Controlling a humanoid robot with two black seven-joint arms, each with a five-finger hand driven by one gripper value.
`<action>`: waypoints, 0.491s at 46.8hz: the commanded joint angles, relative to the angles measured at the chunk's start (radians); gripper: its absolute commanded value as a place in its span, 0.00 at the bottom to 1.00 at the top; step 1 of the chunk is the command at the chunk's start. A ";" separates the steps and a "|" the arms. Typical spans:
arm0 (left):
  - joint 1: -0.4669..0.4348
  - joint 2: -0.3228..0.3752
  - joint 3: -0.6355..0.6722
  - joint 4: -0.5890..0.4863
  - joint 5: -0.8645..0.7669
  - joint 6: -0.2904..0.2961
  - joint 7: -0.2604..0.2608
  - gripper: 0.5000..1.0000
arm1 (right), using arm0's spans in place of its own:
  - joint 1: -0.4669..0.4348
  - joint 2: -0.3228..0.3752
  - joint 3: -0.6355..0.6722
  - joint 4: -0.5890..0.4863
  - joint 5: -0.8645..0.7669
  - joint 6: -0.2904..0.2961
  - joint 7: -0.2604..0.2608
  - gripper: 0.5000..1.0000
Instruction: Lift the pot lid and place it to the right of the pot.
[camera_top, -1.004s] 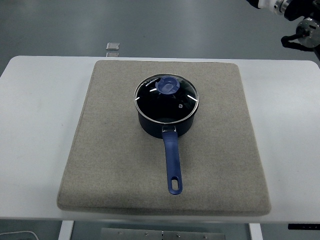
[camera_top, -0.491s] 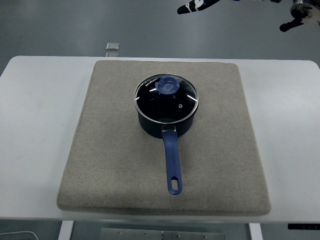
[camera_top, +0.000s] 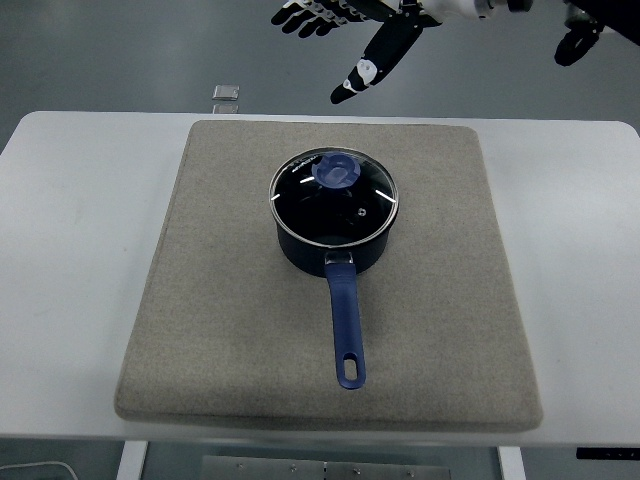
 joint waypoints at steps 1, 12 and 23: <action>0.000 0.000 0.000 -0.001 0.000 0.000 0.000 1.00 | -0.001 0.001 -0.003 0.006 -0.064 -0.002 0.004 0.88; 0.000 0.000 0.000 0.001 0.000 0.000 0.000 1.00 | 0.000 0.000 -0.002 0.007 -0.221 -0.026 0.055 0.85; 0.000 0.000 0.000 0.001 0.000 0.000 0.000 1.00 | 0.016 -0.025 -0.002 0.082 -0.322 -0.045 0.082 0.82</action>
